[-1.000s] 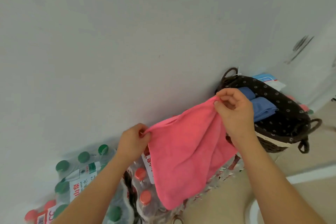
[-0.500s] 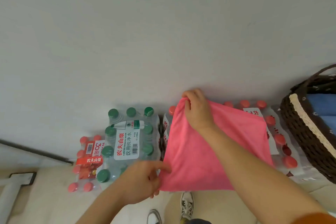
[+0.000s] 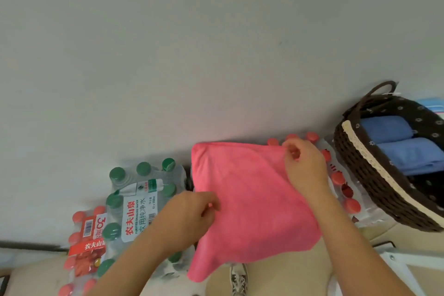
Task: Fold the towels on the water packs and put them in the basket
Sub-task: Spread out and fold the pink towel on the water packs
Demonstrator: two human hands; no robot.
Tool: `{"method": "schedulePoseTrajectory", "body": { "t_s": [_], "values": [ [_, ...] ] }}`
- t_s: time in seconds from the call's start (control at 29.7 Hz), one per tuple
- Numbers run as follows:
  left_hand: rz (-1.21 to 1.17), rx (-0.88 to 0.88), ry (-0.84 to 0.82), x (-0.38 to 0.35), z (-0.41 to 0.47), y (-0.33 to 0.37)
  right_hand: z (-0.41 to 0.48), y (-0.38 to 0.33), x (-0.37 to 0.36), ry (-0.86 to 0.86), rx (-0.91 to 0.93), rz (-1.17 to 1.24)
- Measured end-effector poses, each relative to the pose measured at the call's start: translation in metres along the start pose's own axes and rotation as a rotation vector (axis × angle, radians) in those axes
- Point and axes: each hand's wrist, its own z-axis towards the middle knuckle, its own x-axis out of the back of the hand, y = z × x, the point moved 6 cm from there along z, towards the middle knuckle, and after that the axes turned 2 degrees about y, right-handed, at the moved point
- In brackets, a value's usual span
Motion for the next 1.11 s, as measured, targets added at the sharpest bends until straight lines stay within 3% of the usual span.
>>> {"method": "schedulePoseTrajectory", "body": {
  "t_s": [0.1, 0.24, 0.4, 0.64, 0.91, 1.11],
  "values": [
    [-0.029, -0.102, 0.066, -0.002, 0.048, 0.031, -0.001, 0.054, 0.029, -0.044, -0.234, -0.016],
    [-0.067, -0.214, 0.12, -0.014, 0.113, 0.084, -0.003, 0.079, 0.037, -0.1, -0.309, 0.03],
    [0.011, -0.245, 0.122, -0.041, 0.18, 0.123, 0.001, 0.075, 0.031, -0.154, -0.242, 0.104],
    [0.173, -0.392, -0.104, -0.068, 0.204, 0.133, -0.001, 0.086, 0.017, -0.2, -0.285, 0.123],
    [0.153, -0.402, -0.062, -0.058, 0.206, 0.133, -0.002, 0.086, 0.012, -0.21, -0.197, 0.058],
    [0.084, -0.332, 0.008, -0.043, 0.211, 0.132, 0.001, 0.088, 0.017, -0.211, -0.239, 0.121]
  ]
}}
